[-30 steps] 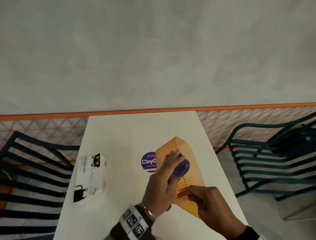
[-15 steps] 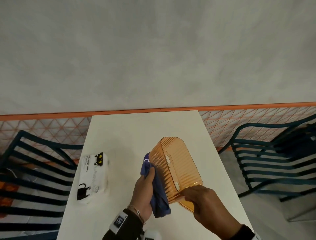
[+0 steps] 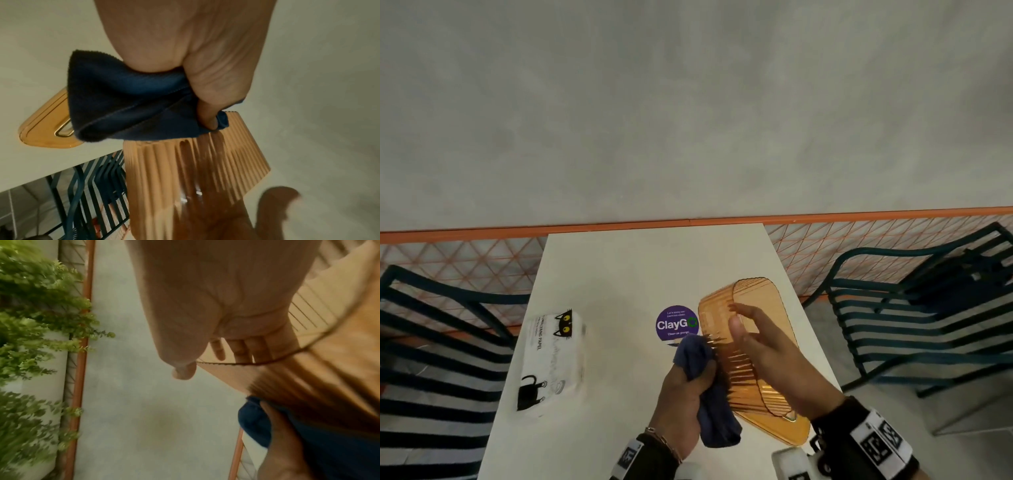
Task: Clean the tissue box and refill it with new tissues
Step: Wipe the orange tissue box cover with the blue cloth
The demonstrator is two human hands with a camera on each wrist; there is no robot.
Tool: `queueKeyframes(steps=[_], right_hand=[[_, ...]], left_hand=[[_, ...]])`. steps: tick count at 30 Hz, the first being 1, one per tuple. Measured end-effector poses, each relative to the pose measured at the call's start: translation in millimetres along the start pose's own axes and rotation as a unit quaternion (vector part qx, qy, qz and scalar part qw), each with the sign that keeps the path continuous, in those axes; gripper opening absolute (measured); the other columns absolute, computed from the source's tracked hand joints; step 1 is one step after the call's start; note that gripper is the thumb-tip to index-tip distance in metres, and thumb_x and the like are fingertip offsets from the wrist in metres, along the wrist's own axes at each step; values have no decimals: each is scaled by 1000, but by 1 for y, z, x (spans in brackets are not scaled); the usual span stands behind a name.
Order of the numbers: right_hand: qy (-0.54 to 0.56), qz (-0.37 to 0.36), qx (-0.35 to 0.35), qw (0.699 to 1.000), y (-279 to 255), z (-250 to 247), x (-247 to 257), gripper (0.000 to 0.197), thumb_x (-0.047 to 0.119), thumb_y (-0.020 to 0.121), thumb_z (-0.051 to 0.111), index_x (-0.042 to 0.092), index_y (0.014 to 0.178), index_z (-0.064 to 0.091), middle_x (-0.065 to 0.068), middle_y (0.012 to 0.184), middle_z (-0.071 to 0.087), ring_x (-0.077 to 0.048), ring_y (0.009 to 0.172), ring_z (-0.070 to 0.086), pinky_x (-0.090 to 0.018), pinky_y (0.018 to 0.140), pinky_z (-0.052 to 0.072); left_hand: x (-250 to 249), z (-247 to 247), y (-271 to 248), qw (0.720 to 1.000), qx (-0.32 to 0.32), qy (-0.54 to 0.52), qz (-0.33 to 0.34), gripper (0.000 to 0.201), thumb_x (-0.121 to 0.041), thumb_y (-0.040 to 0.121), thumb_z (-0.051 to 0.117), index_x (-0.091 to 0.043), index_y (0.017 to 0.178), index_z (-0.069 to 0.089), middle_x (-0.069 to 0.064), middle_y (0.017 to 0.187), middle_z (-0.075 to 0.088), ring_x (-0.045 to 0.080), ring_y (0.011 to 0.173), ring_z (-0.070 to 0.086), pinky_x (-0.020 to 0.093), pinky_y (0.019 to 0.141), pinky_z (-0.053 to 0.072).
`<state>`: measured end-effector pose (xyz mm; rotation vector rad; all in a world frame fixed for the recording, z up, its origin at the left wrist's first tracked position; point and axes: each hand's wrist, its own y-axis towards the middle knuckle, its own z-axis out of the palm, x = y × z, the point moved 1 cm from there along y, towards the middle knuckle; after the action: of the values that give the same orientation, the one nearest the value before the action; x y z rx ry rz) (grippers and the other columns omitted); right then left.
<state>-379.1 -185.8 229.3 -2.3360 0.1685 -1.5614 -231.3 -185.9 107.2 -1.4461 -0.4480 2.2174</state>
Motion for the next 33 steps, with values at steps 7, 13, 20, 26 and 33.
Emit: queueKeyframes(steps=[7,13,20,26,33], right_hand=[[-54,-22,-34,998,12,-15,-4,29,8,102,51,31,116,62,15,107,74,-6,97,72,-32,89,60],[-88,-16,-112,990,16,-16,-23,18,9,98,60,25,102,68,12,90,76,-3,82,72,-30,78,62],[-94,-31,-133,986,16,-6,-55,25,6,96,64,30,89,70,19,89,73,-1,90,67,-19,78,52],[-99,-183,-153,966,8,12,-49,6,37,88,63,40,90,57,20,67,64,7,75,67,-4,66,51],[-199,-165,-88,962,-2,3,-55,44,-11,87,64,33,80,63,25,81,68,-2,80,65,-12,68,49]], left_hand=[[0,-2,3,995,-37,77,55,42,-33,83,75,-19,119,60,8,111,73,22,102,71,41,91,59],[-17,-18,-3,996,-44,54,57,66,-48,65,89,-27,119,60,5,112,75,31,95,76,54,84,61],[-64,-16,-31,949,-54,101,293,21,-29,99,62,-26,119,64,-9,115,70,17,114,65,39,100,51],[-26,32,-17,720,44,472,507,43,-18,100,50,-22,143,57,-8,157,43,16,151,31,44,112,46],[-69,23,22,868,-93,378,307,35,-41,105,43,-25,131,61,-22,100,67,1,92,67,3,68,46]])
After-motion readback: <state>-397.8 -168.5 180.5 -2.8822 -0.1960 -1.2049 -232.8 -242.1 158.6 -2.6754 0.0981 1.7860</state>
